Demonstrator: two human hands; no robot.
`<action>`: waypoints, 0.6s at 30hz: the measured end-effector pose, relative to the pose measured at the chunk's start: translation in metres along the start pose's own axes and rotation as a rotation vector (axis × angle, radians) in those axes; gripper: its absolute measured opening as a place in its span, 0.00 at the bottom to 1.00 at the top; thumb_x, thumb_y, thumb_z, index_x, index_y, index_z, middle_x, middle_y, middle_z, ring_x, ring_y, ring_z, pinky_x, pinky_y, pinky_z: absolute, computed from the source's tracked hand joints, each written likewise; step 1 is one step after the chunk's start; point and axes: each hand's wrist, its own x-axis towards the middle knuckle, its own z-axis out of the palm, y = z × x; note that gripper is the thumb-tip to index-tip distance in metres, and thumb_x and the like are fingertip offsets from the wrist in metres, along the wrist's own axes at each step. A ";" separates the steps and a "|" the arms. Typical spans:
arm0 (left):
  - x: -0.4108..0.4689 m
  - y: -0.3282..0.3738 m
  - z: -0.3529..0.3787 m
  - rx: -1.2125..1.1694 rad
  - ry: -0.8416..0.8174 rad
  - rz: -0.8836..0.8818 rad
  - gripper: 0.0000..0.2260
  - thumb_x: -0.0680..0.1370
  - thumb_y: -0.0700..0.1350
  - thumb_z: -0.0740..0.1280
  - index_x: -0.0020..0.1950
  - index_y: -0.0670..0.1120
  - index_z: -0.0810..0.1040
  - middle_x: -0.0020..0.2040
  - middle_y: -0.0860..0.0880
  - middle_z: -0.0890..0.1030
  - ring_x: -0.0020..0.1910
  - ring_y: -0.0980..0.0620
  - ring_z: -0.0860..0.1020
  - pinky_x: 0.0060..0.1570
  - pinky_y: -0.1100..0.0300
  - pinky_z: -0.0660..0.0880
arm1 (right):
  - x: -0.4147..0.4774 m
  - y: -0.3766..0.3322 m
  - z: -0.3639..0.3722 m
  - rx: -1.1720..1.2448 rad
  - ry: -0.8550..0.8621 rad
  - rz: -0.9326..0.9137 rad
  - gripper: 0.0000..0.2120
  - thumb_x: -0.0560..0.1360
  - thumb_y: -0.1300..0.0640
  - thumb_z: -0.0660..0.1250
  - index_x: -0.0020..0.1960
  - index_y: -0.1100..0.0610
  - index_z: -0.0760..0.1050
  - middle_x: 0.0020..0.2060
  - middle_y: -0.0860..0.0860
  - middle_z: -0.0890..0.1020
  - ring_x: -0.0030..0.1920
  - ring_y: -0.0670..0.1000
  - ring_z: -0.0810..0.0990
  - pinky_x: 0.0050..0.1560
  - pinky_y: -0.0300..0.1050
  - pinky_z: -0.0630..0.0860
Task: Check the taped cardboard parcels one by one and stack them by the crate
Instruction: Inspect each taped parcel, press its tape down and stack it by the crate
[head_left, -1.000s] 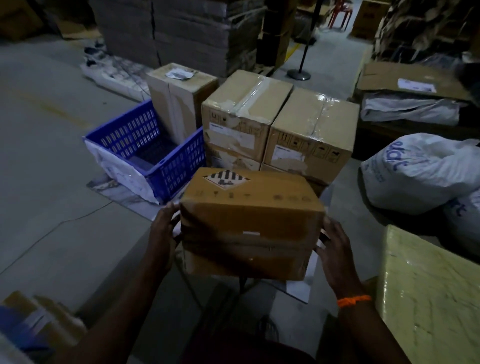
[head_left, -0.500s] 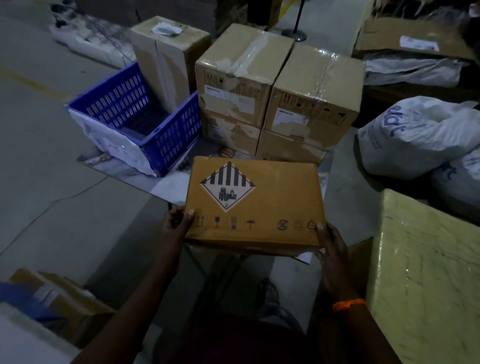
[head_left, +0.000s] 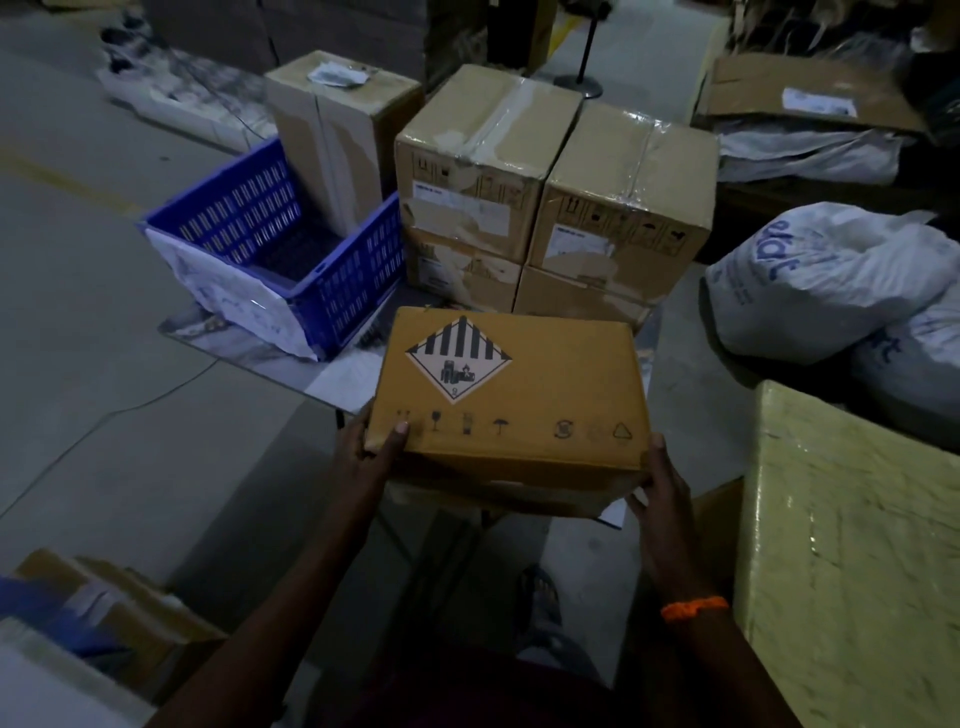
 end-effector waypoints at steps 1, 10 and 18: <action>0.003 0.001 -0.003 -0.010 0.004 0.009 0.35 0.70 0.71 0.70 0.74 0.60 0.70 0.70 0.52 0.74 0.65 0.50 0.76 0.60 0.48 0.76 | 0.000 -0.003 0.000 0.001 -0.003 -0.011 0.40 0.62 0.17 0.65 0.64 0.41 0.81 0.60 0.41 0.85 0.64 0.44 0.80 0.69 0.53 0.73; 0.058 0.048 -0.003 -0.412 0.089 -0.197 0.21 0.81 0.51 0.66 0.74 0.50 0.69 0.64 0.44 0.75 0.61 0.42 0.76 0.51 0.51 0.77 | 0.004 -0.069 0.011 -0.160 -0.121 -0.430 0.22 0.80 0.63 0.65 0.73 0.51 0.73 0.66 0.46 0.81 0.67 0.44 0.79 0.61 0.42 0.80; 0.086 0.034 -0.030 0.123 0.466 0.033 0.16 0.77 0.56 0.69 0.58 0.46 0.81 0.55 0.44 0.83 0.57 0.42 0.81 0.50 0.52 0.76 | -0.009 -0.068 0.074 -0.452 -0.099 -0.459 0.50 0.68 0.42 0.80 0.82 0.44 0.56 0.78 0.47 0.64 0.77 0.43 0.63 0.72 0.41 0.69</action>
